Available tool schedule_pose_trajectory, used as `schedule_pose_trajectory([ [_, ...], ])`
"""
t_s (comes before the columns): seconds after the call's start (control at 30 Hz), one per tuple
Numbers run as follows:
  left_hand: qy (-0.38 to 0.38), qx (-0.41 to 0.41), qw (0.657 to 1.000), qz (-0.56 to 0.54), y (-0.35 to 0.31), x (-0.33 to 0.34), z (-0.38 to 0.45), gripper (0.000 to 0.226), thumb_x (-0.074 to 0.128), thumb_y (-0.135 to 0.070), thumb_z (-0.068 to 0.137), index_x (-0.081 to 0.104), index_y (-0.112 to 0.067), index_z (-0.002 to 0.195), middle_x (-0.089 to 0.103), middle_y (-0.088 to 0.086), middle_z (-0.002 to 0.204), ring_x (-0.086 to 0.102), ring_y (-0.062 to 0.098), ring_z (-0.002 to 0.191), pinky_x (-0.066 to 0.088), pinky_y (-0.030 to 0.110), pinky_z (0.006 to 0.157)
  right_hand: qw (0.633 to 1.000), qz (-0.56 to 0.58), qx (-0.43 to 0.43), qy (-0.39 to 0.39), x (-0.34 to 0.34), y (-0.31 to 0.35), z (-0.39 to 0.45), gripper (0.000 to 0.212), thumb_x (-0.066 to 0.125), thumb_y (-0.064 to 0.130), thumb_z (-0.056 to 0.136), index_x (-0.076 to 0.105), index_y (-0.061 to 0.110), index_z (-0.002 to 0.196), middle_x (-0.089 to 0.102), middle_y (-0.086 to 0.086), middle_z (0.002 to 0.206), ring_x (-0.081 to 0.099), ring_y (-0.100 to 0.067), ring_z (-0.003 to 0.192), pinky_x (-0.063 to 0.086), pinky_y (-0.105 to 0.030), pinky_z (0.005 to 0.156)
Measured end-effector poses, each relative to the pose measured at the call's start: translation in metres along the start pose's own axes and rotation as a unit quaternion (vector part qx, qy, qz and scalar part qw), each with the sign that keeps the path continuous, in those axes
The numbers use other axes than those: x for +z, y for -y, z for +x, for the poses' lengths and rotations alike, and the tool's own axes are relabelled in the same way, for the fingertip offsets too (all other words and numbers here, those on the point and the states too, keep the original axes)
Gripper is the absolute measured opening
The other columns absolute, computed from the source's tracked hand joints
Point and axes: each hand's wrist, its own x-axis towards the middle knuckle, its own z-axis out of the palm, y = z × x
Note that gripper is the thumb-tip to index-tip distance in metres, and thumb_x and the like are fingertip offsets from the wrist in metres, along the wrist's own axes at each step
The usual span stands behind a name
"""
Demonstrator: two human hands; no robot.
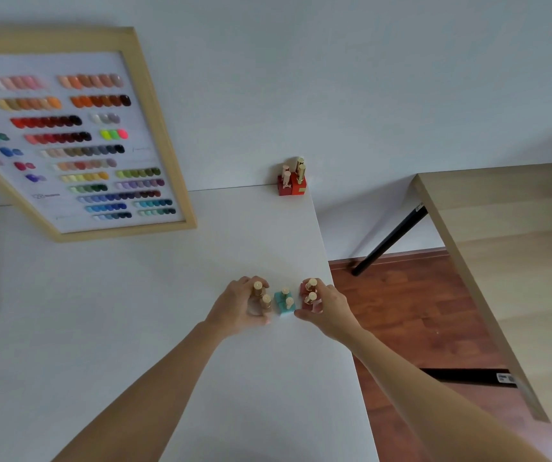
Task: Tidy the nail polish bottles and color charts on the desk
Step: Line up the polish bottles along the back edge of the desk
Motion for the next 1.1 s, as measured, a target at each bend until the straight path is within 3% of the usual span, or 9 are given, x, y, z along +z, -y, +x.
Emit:
schedule_pose_trajectory([
  [0.13, -0.043, -0.021, 0.999, -0.008, -0.005, 0.008, -0.005, 0.069, 0.081, -0.055, 0.053, 0.054, -0.028, 0.111, 0.057, -0.006, 0.107, 0.052, 0.015, 0.097, 0.05, 0.031, 0.082, 1.0, -0.004, -0.005, 0.001, 0.0, 0.002, -0.001, 0.044, 0.071, 0.029, 0.075, 0.051, 0.027, 0.113, 0.055, -0.004, 0.097, 0.056, -0.023, 0.089, 0.05, -0.037, 0.084],
  [0.3, -0.071, -0.026, 0.997, -0.018, -0.005, 0.016, -0.011, 0.058, 0.076, -0.042, 0.067, 0.054, -0.022, 0.118, 0.057, 0.0, 0.111, 0.051, 0.021, 0.1, 0.05, 0.034, 0.083, 1.0, 0.017, 0.012, -0.023, 0.004, 0.0, -0.009, 0.059, 0.056, 0.019, 0.083, 0.031, 0.035, 0.134, 0.061, -0.001, 0.1, 0.056, -0.022, 0.093, 0.051, -0.038, 0.083],
  [0.37, -0.076, -0.027, 0.997, -0.016, -0.004, 0.018, -0.015, 0.056, 0.072, -0.035, 0.071, 0.052, -0.02, 0.122, 0.055, 0.0, 0.115, 0.051, 0.022, 0.103, 0.05, 0.034, 0.084, 0.999, 0.016, 0.02, -0.035, 0.007, -0.004, -0.013, 0.067, 0.054, 0.01, 0.082, 0.025, 0.034, 0.137, 0.061, -0.006, 0.089, 0.056, -0.023, 0.087, 0.052, -0.037, 0.077],
  [0.43, -0.089, -0.029, 0.995, -0.019, -0.004, 0.02, -0.018, 0.055, 0.069, -0.029, 0.073, 0.05, -0.018, 0.124, 0.052, 0.001, 0.118, 0.052, 0.021, 0.105, 0.05, 0.031, 0.083, 0.998, 0.007, 0.012, -0.057, 0.009, -0.008, -0.018, 0.068, 0.053, 0.002, 0.081, 0.027, 0.03, 0.137, 0.059, -0.004, 0.082, 0.055, -0.021, 0.083, 0.051, -0.034, 0.076],
  [0.53, -0.117, -0.038, 0.992, -0.041, -0.009, 0.022, -0.024, 0.062, 0.068, -0.02, 0.074, 0.045, -0.017, 0.131, 0.045, 0.004, 0.123, 0.057, 0.022, 0.102, 0.052, 0.028, 0.079, 0.996, 0.009, -0.013, -0.084, 0.013, -0.011, -0.023, 0.063, 0.059, -0.003, 0.081, 0.035, 0.024, 0.133, 0.059, 0.002, 0.088, 0.056, -0.018, 0.085, 0.051, -0.036, 0.085],
  [0.7, -0.178, -0.086, 0.977, -0.076, -0.019, 0.03, -0.035, 0.063, 0.073, -0.021, 0.076, 0.041, -0.011, 0.129, 0.051, 0.005, 0.115, 0.057, 0.012, 0.079, 0.051, 0.025, 0.069, 0.994, 0.006, -0.031, -0.107, 0.013, -0.009, -0.019, 0.062, 0.067, -0.003, 0.079, 0.041, 0.018, 0.131, 0.057, -0.003, 0.094, 0.057, -0.018, 0.085, 0.052, -0.038, 0.087],
  [0.87, -0.195, -0.091, 0.972, -0.092, -0.018, 0.036, -0.041, 0.059, 0.069, -0.008, 0.077, 0.039, -0.01, 0.128, 0.058, 0.001, 0.092, 0.058, 0.022, 0.082, 0.055, 0.036, 0.076, 0.995, 0.003, -0.027, -0.098, 0.01, -0.004, -0.007, 0.058, 0.071, 0.003, 0.078, 0.048, 0.017, 0.129, 0.053, -0.003, 0.095, 0.057, -0.02, 0.085, 0.051, -0.038, 0.087],
  [1.0, -0.202, -0.064, 0.973, -0.09, -0.013, 0.036, -0.044, 0.06, 0.071, -0.007, 0.077, 0.04, -0.013, 0.128, 0.064, 0.0, 0.093, 0.062, 0.019, 0.084, 0.055, 0.03, 0.078, 0.994, 0.001, -0.036, -0.098, 0.009, -0.004, 0.0, 0.048, 0.074, 0.009, 0.077, 0.055, 0.016, 0.12, 0.053, -0.003, 0.094, 0.058, -0.024, 0.088, 0.05, -0.028, 0.079],
  [1.1, -0.21, -0.063, 0.971, -0.098, -0.011, 0.031, -0.038, 0.063, 0.073, -0.004, 0.076, 0.041, -0.013, 0.129, 0.063, 0.003, 0.097, 0.061, 0.015, 0.084, 0.056, 0.035, 0.082, 0.997, 0.007, -0.027, -0.076, 0.006, -0.004, 0.001, 0.058, 0.073, 0.011, 0.077, 0.048, 0.02, 0.129, 0.052, -0.005, 0.106, 0.058, -0.021, 0.095, 0.05, -0.031, 0.087],
])
